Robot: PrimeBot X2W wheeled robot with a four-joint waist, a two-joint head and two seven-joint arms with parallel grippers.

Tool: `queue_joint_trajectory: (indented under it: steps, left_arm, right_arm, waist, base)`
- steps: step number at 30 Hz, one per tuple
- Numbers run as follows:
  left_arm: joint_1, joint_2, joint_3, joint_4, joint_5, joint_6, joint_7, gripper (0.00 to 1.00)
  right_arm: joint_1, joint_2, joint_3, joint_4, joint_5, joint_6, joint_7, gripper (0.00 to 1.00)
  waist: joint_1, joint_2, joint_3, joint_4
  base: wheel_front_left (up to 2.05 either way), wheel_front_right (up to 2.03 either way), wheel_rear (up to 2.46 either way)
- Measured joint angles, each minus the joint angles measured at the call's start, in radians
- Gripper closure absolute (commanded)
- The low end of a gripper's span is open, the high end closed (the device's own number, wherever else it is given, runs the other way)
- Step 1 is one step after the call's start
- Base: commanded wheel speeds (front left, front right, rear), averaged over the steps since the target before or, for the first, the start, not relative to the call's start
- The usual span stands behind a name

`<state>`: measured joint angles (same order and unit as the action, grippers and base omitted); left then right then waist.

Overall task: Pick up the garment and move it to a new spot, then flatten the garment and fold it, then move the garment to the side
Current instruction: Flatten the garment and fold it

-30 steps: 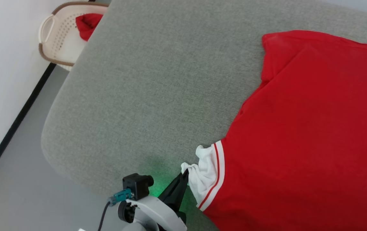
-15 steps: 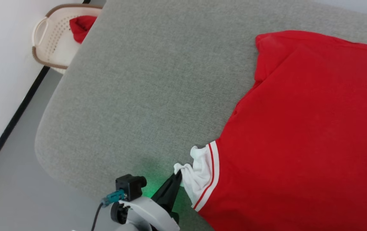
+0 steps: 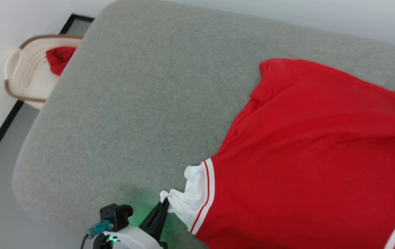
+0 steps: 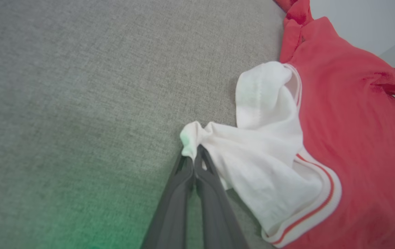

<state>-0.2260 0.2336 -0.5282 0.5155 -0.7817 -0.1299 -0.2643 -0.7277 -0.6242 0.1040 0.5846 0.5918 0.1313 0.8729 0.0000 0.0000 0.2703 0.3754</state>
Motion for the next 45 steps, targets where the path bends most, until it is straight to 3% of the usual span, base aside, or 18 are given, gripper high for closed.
queue_joint_trajectory:
  steps: [5,11,19,27,28,29,30,36,45]
  left_arm:
    - [0.025,0.022,0.013,-0.016,0.003,0.007,0.0,1.0]
    - [0.048,0.051,0.012,-0.044,0.008,0.017,0.009,1.0]
    - [0.068,0.07,0.011,-0.082,0.007,0.033,0.028,1.0]
    - [0.07,0.079,0.007,-0.098,0.006,0.039,0.035,1.0]
    - [0.07,0.079,0.006,-0.098,0.006,0.039,0.035,1.0]
    - [0.07,0.079,0.006,-0.098,0.005,0.039,0.035,1.0]
    - [0.07,0.079,0.005,-0.097,0.005,0.039,0.035,1.0]
    - [0.07,0.079,0.001,-0.095,0.004,0.039,0.031,1.0]
    - [0.075,0.071,-0.004,-0.095,0.004,0.039,0.026,1.0]
  right_arm:
    - [0.186,-0.024,-0.042,-0.143,0.062,0.0,0.0,1.0]
    - [0.421,-0.003,-0.173,-0.291,0.077,0.0,0.015,1.0]
    - [0.71,0.118,-0.361,-0.432,0.057,0.0,0.03,1.0]
    - [0.801,0.232,-0.415,-0.484,0.002,0.0,-0.009,1.0]
    - [0.801,0.236,-0.413,-0.484,-0.003,0.0,-0.02,0.85]
    - [0.801,0.239,-0.409,-0.483,-0.012,0.0,-0.033,0.56]
    - [0.802,0.243,-0.407,-0.48,-0.019,0.0,-0.045,0.0]
    - [0.829,0.226,-0.372,-0.523,-0.029,0.0,-0.072,0.0]
    - [0.867,0.193,-0.396,-0.736,-0.017,0.0,-0.006,0.0]
  waist:
    - [0.0,0.0,-0.032,-0.049]
    - [0.0,0.0,-0.066,-0.111]
    - [0.0,0.0,-0.101,-0.176]
    - [0.0,0.0,-0.106,-0.213]
    - [0.0,0.0,-0.105,-0.215]
    - [0.0,0.0,-0.105,-0.216]
    - [0.0,0.0,-0.105,-0.217]
    - [0.0,0.0,-0.108,-0.218]
    - [0.0,0.0,-0.116,-0.201]
  base:
    - [0.0,0.0,0.0]
    - [0.0,0.0,0.0]
    - [0.0,0.0,0.0]
    - [0.0,0.0,0.0]
    - [0.0,0.0,0.0]
    - [0.0,0.0,0.0]
    - [0.0,0.0,0.0]
    - [0.0,0.0,0.0]
    - [0.0,0.0,0.0]
